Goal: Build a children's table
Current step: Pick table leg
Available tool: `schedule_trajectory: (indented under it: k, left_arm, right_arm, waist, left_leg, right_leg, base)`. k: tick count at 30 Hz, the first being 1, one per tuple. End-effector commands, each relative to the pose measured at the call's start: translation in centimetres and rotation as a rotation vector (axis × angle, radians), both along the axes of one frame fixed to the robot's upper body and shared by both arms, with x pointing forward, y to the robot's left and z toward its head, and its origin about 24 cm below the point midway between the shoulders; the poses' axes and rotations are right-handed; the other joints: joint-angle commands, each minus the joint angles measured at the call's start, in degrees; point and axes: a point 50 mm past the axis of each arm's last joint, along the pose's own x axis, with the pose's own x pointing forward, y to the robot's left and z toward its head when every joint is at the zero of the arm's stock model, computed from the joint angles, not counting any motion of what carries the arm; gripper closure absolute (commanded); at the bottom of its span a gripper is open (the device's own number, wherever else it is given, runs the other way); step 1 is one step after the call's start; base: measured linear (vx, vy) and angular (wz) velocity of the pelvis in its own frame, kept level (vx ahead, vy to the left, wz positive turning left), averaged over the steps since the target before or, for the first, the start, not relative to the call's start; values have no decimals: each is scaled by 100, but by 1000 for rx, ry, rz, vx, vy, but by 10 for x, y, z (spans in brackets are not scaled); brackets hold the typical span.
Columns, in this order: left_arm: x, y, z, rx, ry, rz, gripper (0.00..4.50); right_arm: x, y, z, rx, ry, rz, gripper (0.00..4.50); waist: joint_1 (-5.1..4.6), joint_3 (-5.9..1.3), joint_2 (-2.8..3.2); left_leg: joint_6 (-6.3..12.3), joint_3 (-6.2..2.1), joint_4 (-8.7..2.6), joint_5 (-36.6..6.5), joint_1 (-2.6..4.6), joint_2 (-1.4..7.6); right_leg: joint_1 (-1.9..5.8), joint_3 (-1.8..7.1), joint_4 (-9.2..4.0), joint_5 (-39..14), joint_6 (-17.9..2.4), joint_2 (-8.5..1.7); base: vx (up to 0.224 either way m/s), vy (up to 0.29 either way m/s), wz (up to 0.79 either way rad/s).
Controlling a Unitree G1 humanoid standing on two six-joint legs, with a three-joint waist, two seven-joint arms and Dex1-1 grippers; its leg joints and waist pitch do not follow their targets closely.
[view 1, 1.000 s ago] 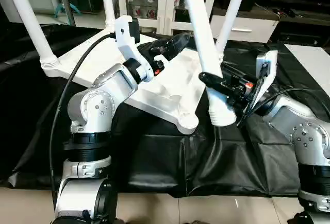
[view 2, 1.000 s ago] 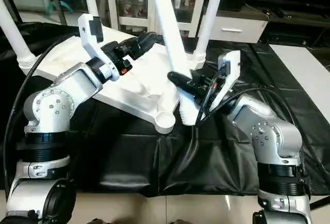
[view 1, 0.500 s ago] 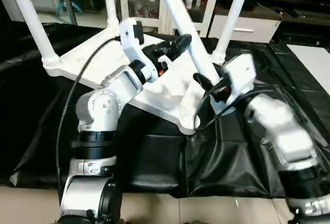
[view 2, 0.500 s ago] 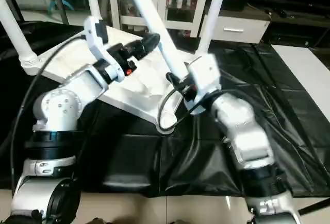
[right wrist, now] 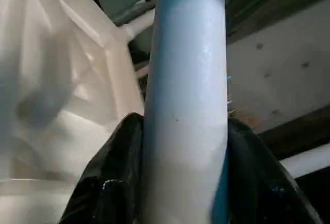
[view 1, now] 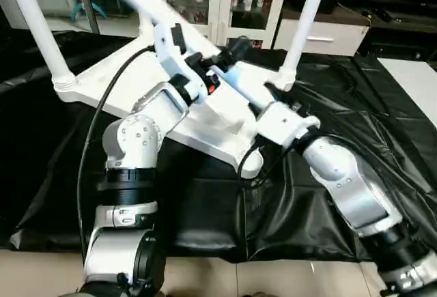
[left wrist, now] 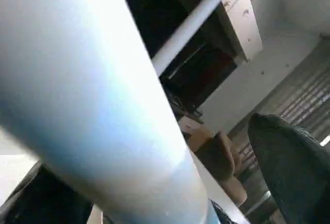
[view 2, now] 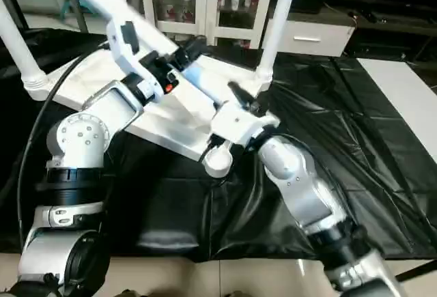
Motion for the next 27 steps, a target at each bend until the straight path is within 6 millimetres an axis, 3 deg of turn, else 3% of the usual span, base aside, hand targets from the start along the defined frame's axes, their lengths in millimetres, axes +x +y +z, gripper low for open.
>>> schedule_trajectory:
  k: [1,4,9,16,22,27]
  left_arm:
    - [0,-4,10,-40,-9,-20,0]
    - [1,-2,10,-59,4,-6,0]
    - [3,1,8,-79,36,25,0]
    - [3,4,7,-86,55,37,0]
    - [5,5,9,-95,62,55,0]
    - [6,8,10,-105,63,73,0]
  right_arm:
    - [1,0,0,-39,-43,-12,268]
    - [3,-1,1,-45,-66,-28,268]
    - [7,-1,1,-64,-98,-35,268]
    - [7,-1,0,-55,-113,-44,268]
    - [8,-1,-1,-51,-118,-52,268]
    - [9,1,0,-49,-126,-51,268]
  waist:
    - [-26,-413,7]
    - [-30,-407,9]
    - [-41,-400,0]
    - [-35,-414,6]
    - [-34,-411,7]
    - [-37,-414,7]
  left_leg:
    - [-10,-30,-395,-1017,102,65]
    - [47,-22,-394,-1049,107,68]
    - [43,-23,-396,-1191,110,67]
    - [128,-18,-383,-993,109,67]
    - [100,-18,-385,-1117,121,68]
    - [98,-18,-384,-1046,115,63]
  right_leg:
    - [305,148,-339,-705,-942,-100]
    - [301,148,-338,-672,-1001,-99]
    - [294,144,-361,-927,-934,-97]
    - [304,145,-322,-552,-1025,-88]
    - [297,144,-341,-748,-1000,-94]
    - [305,145,-324,-583,-1027,-90]
  base:
    - [0,0,0]
    - [0,0,0]
    - [0,0,0]
    - [0,0,0]
    - [0,0,0]
    - [0,0,0]
